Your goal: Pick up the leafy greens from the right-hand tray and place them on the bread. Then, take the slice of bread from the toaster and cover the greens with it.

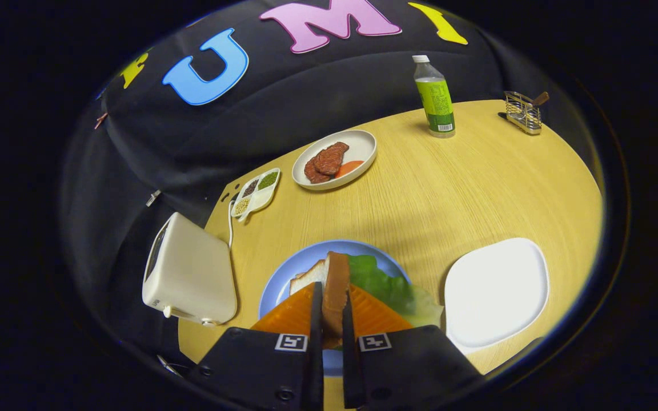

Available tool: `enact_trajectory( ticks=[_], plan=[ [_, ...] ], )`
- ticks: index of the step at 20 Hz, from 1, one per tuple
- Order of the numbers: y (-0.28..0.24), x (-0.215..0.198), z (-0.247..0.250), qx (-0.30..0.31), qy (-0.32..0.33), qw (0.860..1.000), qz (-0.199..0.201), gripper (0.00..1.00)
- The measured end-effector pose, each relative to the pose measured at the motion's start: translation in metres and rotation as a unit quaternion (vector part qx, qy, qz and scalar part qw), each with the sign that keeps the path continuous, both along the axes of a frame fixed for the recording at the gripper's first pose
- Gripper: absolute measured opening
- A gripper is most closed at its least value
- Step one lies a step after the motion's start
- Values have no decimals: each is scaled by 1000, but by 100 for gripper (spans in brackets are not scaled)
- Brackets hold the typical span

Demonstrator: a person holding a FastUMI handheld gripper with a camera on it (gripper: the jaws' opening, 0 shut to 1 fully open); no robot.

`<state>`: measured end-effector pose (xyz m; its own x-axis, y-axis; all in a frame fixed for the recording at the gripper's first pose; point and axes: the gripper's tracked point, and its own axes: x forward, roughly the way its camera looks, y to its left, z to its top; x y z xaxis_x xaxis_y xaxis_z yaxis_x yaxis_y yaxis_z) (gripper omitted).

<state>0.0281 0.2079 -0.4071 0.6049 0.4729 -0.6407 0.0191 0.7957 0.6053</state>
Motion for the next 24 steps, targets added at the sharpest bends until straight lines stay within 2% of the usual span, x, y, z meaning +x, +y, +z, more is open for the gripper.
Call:
enact_trajectory(
  ticks=[4, 5, 8, 10, 14, 17, 19, 20, 22, 24],
  plan=[
    [-5, -4, -5, -16, 2, 1000, 8, 30],
    [-8, -4, -10, -27, 4, 1000, 9, 30],
    [-17, -7, -16, -55, 3, 998, 23, 46],
    [-22, -8, -18, -71, 1, 997, 28, 50],
    [-35, -13, -28, -106, 5, 994, 37, 49],
    [-46, -11, -26, -118, -2, 992, 36, 55],
    [-51, -8, -19, -122, -13, 992, 37, 62],
    [-52, -5, -13, -119, -19, 992, 37, 73],
    [-57, 0, -1, -116, -35, 992, 36, 83],
    [-61, 7, 18, -112, -60, 991, 32, 89]
  ],
)
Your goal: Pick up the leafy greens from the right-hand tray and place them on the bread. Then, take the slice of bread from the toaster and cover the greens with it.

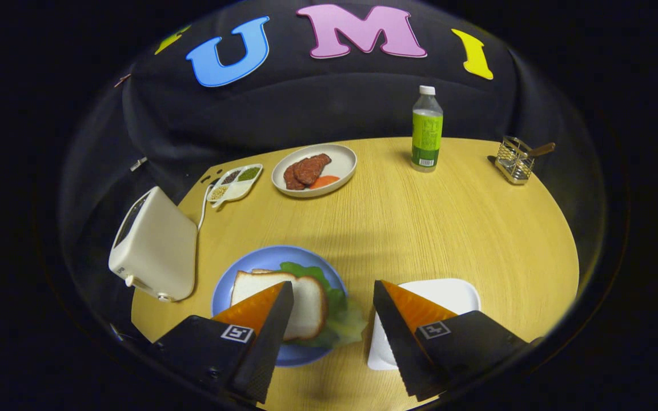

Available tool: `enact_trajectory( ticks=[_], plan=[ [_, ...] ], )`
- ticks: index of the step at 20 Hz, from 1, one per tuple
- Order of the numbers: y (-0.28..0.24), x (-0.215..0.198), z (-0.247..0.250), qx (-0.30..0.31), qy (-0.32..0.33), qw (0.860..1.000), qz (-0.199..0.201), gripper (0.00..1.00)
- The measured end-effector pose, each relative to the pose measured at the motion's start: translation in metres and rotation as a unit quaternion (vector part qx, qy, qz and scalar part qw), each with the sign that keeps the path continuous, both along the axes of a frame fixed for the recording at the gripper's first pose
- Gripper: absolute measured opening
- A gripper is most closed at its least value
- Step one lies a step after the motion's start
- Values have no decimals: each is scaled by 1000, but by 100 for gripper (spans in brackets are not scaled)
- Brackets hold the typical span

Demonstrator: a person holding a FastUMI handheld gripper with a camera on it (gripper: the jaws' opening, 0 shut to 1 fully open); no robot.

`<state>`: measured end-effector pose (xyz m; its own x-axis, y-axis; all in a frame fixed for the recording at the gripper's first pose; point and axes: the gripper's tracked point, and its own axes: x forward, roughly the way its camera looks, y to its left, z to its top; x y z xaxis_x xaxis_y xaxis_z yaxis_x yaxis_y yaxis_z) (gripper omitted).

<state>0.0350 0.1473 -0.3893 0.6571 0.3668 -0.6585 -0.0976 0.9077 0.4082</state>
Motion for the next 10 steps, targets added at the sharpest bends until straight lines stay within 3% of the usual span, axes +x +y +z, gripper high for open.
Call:
enact_trajectory(
  ticks=[4, 10],
  plan=[
    [-3, 7, 49, -12, -78, 996, 27, 98],
    [-8, 7, 144, -19, -196, 979, 47, 98]
  ],
)
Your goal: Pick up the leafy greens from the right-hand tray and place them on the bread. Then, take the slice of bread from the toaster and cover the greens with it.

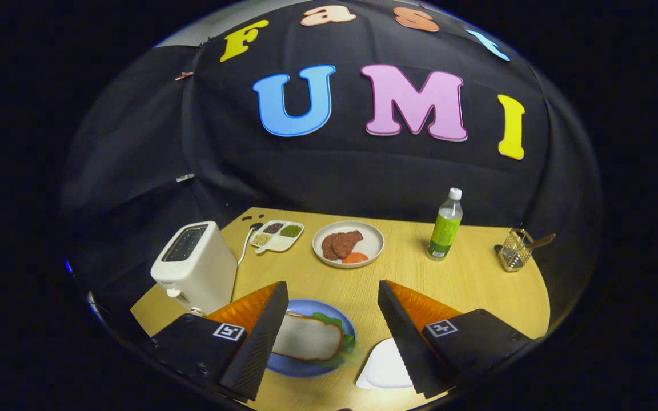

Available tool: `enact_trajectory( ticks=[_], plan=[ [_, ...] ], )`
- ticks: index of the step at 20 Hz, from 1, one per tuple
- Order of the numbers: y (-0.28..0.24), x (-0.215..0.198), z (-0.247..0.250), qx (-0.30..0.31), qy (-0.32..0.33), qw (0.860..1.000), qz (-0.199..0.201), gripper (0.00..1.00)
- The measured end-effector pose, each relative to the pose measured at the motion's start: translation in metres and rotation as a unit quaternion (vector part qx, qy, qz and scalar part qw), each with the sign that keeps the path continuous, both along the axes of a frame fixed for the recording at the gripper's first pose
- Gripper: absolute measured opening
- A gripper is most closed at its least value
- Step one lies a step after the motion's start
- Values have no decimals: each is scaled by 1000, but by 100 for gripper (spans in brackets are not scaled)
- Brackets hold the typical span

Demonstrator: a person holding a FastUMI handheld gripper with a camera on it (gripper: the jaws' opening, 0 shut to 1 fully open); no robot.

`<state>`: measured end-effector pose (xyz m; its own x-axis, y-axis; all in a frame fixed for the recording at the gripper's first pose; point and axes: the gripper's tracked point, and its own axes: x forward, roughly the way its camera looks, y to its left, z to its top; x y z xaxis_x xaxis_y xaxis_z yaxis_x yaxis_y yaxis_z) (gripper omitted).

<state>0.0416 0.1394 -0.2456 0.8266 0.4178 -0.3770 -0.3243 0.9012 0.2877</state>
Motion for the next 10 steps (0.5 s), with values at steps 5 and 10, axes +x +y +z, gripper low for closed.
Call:
enact_trajectory(
  ticks=[5, 10],
  plan=[
    [-10, -7, 63, -7, -78, 997, 0, 98],
    [-20, -26, 121, -15, -143, 990, -4, 99]
  ],
)
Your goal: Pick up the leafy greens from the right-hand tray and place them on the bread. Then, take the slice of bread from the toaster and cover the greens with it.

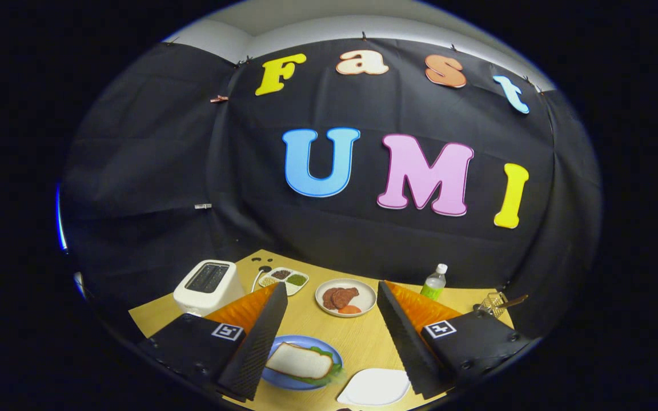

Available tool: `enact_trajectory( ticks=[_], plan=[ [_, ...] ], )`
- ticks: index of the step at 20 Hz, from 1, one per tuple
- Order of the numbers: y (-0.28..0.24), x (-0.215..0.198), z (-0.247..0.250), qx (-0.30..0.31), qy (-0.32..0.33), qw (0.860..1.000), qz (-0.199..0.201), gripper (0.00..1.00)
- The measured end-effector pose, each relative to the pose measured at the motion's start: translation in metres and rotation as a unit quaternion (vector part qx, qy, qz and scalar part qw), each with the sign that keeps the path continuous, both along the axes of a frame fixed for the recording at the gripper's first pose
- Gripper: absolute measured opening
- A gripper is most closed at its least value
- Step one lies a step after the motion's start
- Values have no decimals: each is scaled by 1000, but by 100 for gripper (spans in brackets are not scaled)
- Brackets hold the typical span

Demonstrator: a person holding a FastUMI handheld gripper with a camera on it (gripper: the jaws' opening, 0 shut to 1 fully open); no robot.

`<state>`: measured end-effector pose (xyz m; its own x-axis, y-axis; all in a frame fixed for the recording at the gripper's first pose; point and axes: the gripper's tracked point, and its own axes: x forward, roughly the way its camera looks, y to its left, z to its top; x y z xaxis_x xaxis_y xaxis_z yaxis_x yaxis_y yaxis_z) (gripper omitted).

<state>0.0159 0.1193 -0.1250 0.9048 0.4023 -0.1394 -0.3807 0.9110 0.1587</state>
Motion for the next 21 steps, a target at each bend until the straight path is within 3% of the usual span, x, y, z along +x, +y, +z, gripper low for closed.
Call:
enact_trajectory(
  ticks=[7, 21],
  plan=[
    [-19, -16, 48, 6, -52, 998, -21, 96],
    [-30, -26, 54, -7, -64, 998, -26, 96]
  ],
)
